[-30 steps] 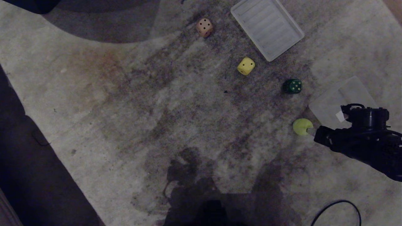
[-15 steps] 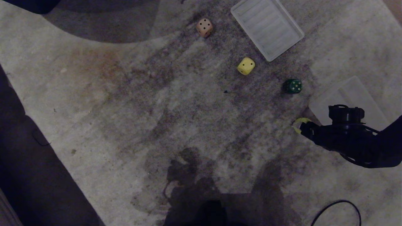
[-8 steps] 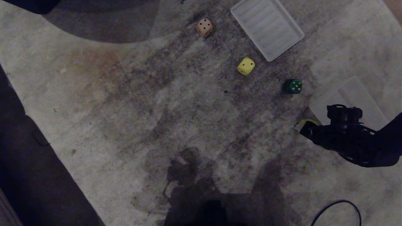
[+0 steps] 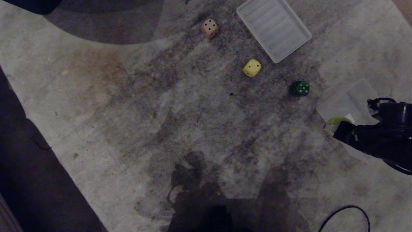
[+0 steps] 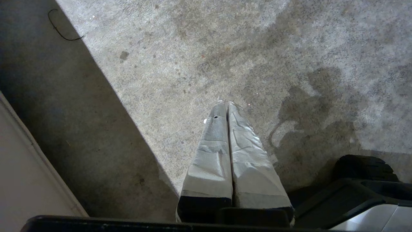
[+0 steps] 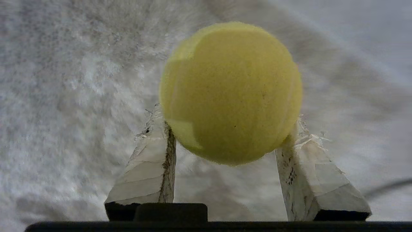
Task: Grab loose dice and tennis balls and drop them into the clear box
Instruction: Put the ball in the box
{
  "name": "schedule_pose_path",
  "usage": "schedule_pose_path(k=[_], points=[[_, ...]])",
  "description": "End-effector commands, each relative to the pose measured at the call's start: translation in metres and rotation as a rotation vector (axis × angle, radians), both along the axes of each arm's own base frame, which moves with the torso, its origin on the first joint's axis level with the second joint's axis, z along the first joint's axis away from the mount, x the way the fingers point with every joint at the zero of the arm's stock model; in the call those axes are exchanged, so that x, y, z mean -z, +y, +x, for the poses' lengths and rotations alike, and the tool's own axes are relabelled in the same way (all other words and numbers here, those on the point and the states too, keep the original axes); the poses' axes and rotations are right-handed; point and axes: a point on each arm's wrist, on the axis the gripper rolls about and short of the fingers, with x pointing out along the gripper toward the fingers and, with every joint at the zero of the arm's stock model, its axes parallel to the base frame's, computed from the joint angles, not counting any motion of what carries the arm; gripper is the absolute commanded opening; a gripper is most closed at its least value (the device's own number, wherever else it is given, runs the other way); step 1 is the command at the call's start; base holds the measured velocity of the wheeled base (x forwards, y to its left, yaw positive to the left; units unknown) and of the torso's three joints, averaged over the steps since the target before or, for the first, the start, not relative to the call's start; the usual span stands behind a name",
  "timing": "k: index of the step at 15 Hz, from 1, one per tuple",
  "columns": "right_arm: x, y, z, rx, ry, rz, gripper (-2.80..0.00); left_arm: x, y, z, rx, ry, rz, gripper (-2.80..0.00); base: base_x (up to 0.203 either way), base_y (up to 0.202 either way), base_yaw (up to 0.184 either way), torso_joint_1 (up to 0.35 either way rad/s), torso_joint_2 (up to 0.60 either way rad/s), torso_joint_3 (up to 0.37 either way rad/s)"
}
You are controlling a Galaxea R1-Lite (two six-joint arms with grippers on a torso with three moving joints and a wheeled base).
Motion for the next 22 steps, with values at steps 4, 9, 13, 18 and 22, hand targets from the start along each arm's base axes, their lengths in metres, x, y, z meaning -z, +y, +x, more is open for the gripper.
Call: schedule_pose_path(k=[4,9,13,18,22], points=[[-0.014,-0.05,-0.02,0.251,-0.042,-0.053,-2.8,0.0,0.0,0.0,-0.001,0.003,0.0,-2.8,0.0,0.0,0.0,0.0,0.0,0.0],[-0.027,-0.059,-0.018,0.294,-0.127,-0.094,0.0,0.0,0.0,0.0,-0.001,0.003,0.0,-2.8,0.0,0.0,0.0,0.0,0.0,0.0],[-0.035,-0.057,-0.024,0.288,-0.149,-0.116,0.0,0.0,0.0,0.0,-0.001,0.002,0.0,-2.8,0.0,0.0,0.0,0.0,0.0,0.0],[-0.041,-0.039,-0.065,0.213,-0.176,-0.102,0.0,0.0,0.0,0.0,-0.001,0.003,0.0,-2.8,0.0,0.0,0.0,0.0,0.0,0.0],[-0.043,-0.014,-0.136,0.073,-0.132,-0.109,-2.8,0.0,0.0,0.0,-0.001,0.002,0.0,-2.8,0.0,0.0,0.0,0.0,0.0,0.0]])
